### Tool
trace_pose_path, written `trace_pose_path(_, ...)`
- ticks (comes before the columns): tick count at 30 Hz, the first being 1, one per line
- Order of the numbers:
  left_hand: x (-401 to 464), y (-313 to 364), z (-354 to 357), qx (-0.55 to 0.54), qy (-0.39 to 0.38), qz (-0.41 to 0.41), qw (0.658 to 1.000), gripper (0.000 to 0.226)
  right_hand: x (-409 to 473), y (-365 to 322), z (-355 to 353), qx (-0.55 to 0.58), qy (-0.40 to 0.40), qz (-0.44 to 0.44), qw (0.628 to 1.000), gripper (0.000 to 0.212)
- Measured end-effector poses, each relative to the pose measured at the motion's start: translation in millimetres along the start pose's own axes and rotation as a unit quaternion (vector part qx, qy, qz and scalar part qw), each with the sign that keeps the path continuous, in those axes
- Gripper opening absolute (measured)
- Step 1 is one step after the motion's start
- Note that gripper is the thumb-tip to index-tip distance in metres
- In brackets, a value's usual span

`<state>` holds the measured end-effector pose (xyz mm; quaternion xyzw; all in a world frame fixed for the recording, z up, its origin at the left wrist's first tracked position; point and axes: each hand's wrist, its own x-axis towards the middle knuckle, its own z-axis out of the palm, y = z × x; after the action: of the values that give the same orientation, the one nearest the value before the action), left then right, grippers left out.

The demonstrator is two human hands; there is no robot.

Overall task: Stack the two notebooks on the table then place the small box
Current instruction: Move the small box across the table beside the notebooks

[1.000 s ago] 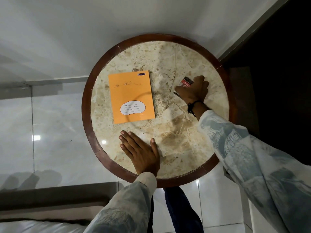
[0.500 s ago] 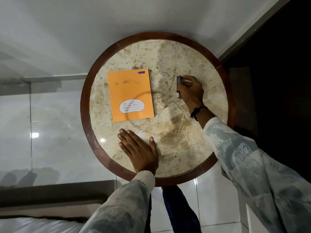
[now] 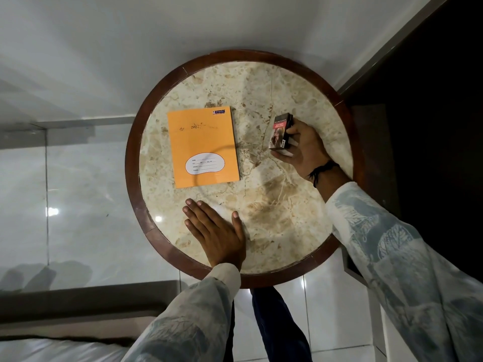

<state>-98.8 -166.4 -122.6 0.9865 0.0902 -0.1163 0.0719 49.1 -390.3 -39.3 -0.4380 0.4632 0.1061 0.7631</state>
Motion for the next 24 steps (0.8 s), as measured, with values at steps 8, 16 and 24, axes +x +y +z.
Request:
trace_pose_path(8, 0.1, 0.0, -1.2, 0.002, -0.007, -0.004, 1.000, 0.087, -6.1, 0.9, -1.1, 0.044, -0.087, 0.028, 0.995, 0.044)
trace_pose_path(16, 0.5, 0.1, -1.7, -0.008, -0.008, -0.003, 1.000, 0.087, -0.3, 11.1, 5.1, -0.053, -0.038, 0.033, 0.997, 0.035)
trace_pose_path(24, 0.2, 0.2, -1.1, -0.002, -0.004, -0.003, 1.000, 0.088, -2.7, 14.5, 6.8, -0.088, -0.030, -0.001, 0.996, 0.024)
